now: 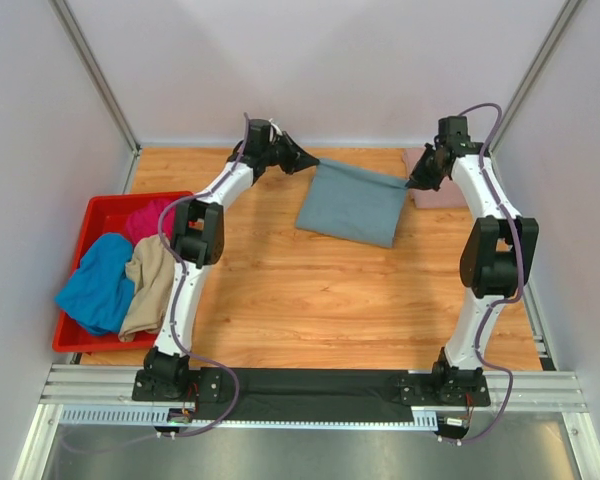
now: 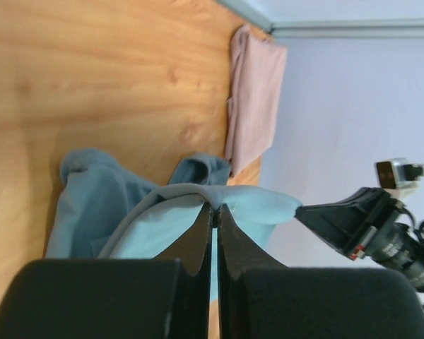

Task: Fold and stack the t-shirts
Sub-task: Fold the tshirt

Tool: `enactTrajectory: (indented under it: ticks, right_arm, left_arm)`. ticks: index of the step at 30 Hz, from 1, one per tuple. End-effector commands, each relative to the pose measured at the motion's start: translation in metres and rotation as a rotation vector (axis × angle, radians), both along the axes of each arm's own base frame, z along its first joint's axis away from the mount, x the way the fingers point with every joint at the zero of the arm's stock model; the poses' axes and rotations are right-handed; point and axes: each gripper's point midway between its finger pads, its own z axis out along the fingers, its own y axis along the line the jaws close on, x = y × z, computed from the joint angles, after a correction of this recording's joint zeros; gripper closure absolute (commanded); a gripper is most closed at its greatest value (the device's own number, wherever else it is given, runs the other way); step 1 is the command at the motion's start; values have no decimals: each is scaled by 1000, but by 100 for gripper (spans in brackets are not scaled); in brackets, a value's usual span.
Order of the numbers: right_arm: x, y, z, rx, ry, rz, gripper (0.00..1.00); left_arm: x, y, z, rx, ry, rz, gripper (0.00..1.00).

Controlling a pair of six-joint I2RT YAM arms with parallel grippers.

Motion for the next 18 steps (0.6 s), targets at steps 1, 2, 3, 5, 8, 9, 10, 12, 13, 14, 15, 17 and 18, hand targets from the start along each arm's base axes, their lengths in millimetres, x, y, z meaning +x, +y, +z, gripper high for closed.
enactTrajectory:
  ticks: [1, 2, 3, 5, 8, 9, 10, 12, 13, 14, 15, 17, 18]
  right_arm:
    - [30, -21, 3, 36, -71, -34, 100]
    - [37, -21, 7, 47, -88, -39, 100]
    - [42, -22, -5, 50, -67, -38, 100]
    - [58, -25, -2, 52, -92, -35, 95]
    - [79, -28, -29, 72, -67, -15, 93]
    - [95, -29, -34, 78, -82, -7, 94]
    - [94, -36, -42, 82, -46, -27, 94]
    - [98, -44, -56, 101, -2, -85, 92]
    - [97, -50, -60, 118, 8, -112, 88]
    - [95, -50, -63, 133, 12, -121, 84]
    - [94, -49, -49, 144, -20, -121, 80]
    - [91, -45, -47, 160, -67, -92, 66]
    - [89, -41, -24, 166, -117, -71, 61]
  left_arm:
    - [40, 2, 50, -127, -178, 71, 100]
    - [45, 2, 54, -128, -194, 77, 100]
    - [50, 2, 35, -123, -174, 89, 99]
    - [57, 6, 23, -130, -163, 119, 98]
    - [61, 9, 6, -101, -158, 135, 94]
    - [63, 12, 3, -74, -181, 140, 85]
    - [67, 14, -1, -55, -196, 161, 76]
    - [73, 18, -6, -46, -237, 172, 1]
    - [78, 25, -1, -61, -249, 176, 1]
    - [78, 29, -1, -66, -252, 173, 0]
    - [78, 33, 2, -64, -258, 165, 0]
    - [72, 43, -1, -21, -255, 128, 0]
    - [67, 45, 11, -1, -271, 107, 0]
